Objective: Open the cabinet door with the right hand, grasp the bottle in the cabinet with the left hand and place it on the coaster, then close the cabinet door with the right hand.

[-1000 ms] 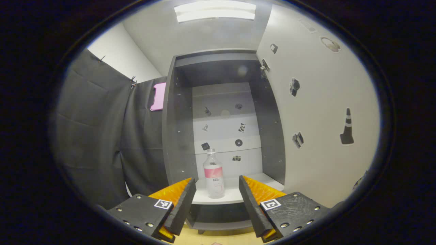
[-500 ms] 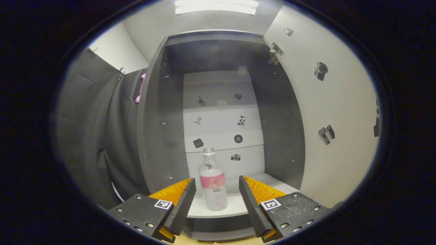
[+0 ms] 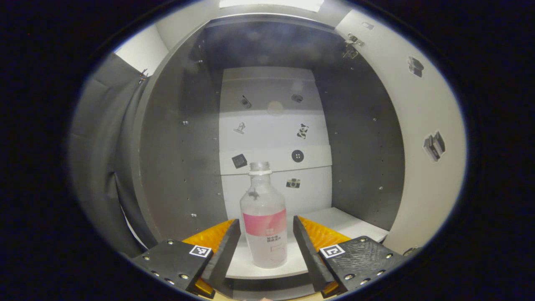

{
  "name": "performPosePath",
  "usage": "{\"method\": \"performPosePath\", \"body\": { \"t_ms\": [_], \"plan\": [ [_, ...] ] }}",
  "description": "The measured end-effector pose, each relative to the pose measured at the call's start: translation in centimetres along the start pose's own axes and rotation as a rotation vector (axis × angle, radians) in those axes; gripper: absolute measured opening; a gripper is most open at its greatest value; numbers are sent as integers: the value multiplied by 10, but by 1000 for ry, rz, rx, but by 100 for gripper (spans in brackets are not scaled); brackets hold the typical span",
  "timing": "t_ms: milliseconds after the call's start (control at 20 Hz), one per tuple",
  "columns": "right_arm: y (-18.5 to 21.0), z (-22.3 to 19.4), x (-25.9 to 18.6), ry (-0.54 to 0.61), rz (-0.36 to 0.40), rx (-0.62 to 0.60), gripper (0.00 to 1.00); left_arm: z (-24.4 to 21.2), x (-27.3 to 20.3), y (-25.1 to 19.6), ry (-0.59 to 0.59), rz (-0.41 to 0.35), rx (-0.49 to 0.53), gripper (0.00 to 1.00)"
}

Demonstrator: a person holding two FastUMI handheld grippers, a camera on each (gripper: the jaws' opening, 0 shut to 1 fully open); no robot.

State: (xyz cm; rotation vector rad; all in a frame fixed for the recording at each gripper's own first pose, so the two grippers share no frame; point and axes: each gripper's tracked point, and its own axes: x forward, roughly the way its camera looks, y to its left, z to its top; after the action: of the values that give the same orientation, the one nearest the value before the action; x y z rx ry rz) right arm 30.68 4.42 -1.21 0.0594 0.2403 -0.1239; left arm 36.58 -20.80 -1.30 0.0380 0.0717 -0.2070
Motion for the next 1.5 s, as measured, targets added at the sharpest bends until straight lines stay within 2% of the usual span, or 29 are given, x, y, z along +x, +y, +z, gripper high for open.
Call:
{"method": "performPosePath", "body": {
  "t_ms": [200,300,350,400,450,550,700,750,900,1100,1450,1500],
  "plan": [
    [5,-2,5,9,-12,-4,96,-15,16,2,32,-8,9,78],
    [7,-4,5,17,-22,-8,96,-20,21,4,43,-7,19,76],
    [6,-5,5,17,-29,-9,96,-20,23,4,40,-9,20,78],
    [7,-6,5,18,-36,-9,93,-18,23,3,36,-16,18,76],
    [7,-7,4,20,-42,-8,96,-18,23,2,36,-25,13,75],
    [7,-8,1,18,-48,-9,96,-17,20,1,35,-37,3,75],
    [10,-7,-1,7,-21,-5,96,-6,9,4,10,-28,-4,73],
    [13,-6,-2,8,1,-2,96,1,-2,8,-9,-15,-5,70],
    [8,-7,-10,6,41,-12,96,19,-46,21,-43,39,-11,73],
    [0,-8,-26,-7,82,-18,96,33,-94,37,-76,102,-33,70],
    [-7,-18,-41,-3,131,-24,96,27,-171,57,-77,186,-34,70],
    [-6,-20,-43,-1,140,-27,93,20,-180,57,-65,185,-33,70]
  ]
}}
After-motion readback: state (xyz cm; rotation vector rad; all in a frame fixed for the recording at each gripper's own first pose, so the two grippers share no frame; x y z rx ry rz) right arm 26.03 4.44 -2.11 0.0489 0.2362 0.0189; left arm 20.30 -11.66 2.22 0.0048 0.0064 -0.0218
